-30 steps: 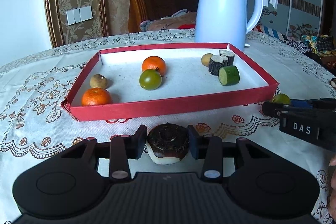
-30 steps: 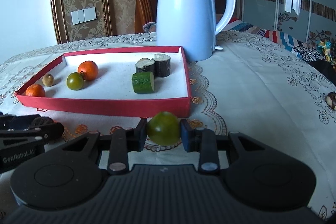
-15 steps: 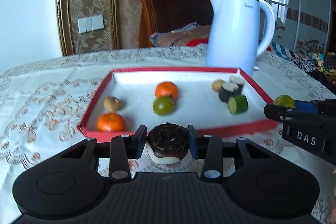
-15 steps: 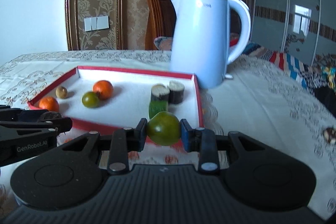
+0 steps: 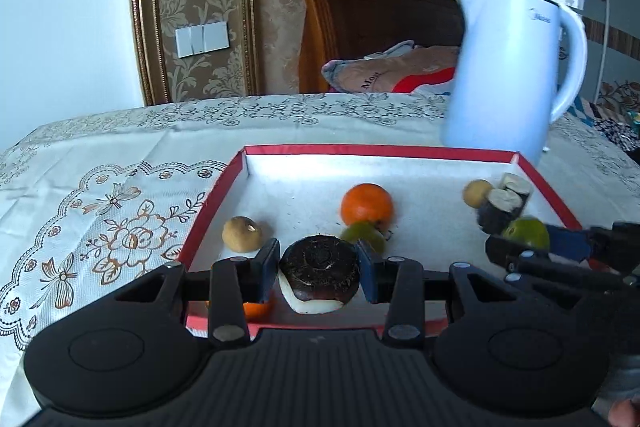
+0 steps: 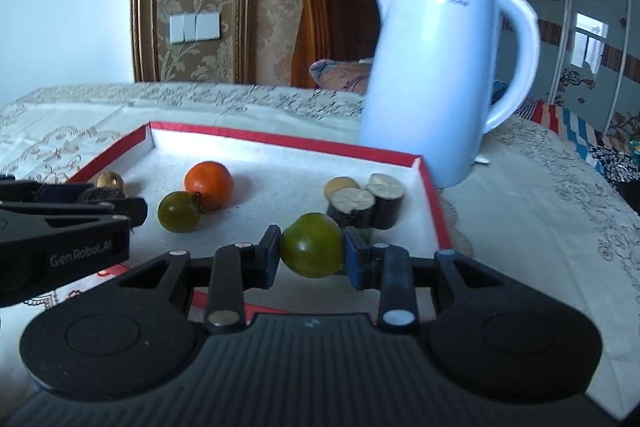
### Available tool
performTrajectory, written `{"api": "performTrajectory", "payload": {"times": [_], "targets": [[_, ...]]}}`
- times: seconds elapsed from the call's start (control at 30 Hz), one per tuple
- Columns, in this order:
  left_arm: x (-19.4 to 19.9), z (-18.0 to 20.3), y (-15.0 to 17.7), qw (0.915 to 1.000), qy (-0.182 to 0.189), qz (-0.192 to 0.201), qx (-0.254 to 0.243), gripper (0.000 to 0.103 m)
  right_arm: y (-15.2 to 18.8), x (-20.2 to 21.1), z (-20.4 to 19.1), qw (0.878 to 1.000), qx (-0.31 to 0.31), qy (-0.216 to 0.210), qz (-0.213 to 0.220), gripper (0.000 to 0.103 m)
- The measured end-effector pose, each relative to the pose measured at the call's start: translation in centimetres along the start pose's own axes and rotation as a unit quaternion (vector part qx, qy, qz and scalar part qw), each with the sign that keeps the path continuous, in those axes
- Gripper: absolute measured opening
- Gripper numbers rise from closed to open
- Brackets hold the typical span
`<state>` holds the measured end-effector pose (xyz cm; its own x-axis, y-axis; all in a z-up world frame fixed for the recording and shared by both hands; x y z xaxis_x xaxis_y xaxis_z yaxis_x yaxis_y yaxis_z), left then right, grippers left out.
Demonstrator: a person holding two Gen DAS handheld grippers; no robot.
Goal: Organize fruits
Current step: 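Carry the dark cake over the tray with left tool while right tool carries green fruit, then open the right tool to drop the green fruit while left tool releases the cake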
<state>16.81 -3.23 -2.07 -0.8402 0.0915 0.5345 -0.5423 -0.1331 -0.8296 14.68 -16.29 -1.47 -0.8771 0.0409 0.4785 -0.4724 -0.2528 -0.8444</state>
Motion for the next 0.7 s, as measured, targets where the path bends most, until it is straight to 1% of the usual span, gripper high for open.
{"api": "performTrajectory", "payload": {"times": [0.1,0.23,0.37,0.57,0.7], "targets": [[-1.1,-0.5,-0.2,0.9999,-0.004,-0.009,0.012,0.040,-0.2,-1.3,-0.6,1.000,0.005,-0.004,-0.002,0.031],[-2.6,-1.1,-0.1,0.9994,-0.009,-0.026,0.022,0.040,-0.6,-2.0,-1.3,1.000,0.021,0.004,0.002,0.031],[-2.8,-0.8,-0.1,0.9996,-0.023,-0.015,0.008,0.040,-1.1,-2.6,-1.9,1.000,0.029,0.001,0.006,0.031],[-3.6,-1.3,-0.3,0.9991,-0.029,-0.021,0.024,0.040,-1.2,-3.3,-2.7,0.999,0.036,-0.004,0.005,0.031],[-4.3,-1.4,-0.5,0.9989,-0.034,-0.023,0.023,0.040,-1.3,-3.8,-2.8,1.000,0.030,-0.010,0.002,0.031]]}}
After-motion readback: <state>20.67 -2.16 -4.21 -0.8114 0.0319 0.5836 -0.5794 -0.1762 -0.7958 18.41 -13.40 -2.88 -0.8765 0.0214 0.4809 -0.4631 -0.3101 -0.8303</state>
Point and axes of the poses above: each gripper's, at about its wrist camera, not at the fingertips, and x roughly against the way its jaws point, z to its right, y to its underside, the point moved 8 cm from there along -x, roughly the way its jaws point, and after that the axes turned 12 degrees about x, right-handed, at the moved point
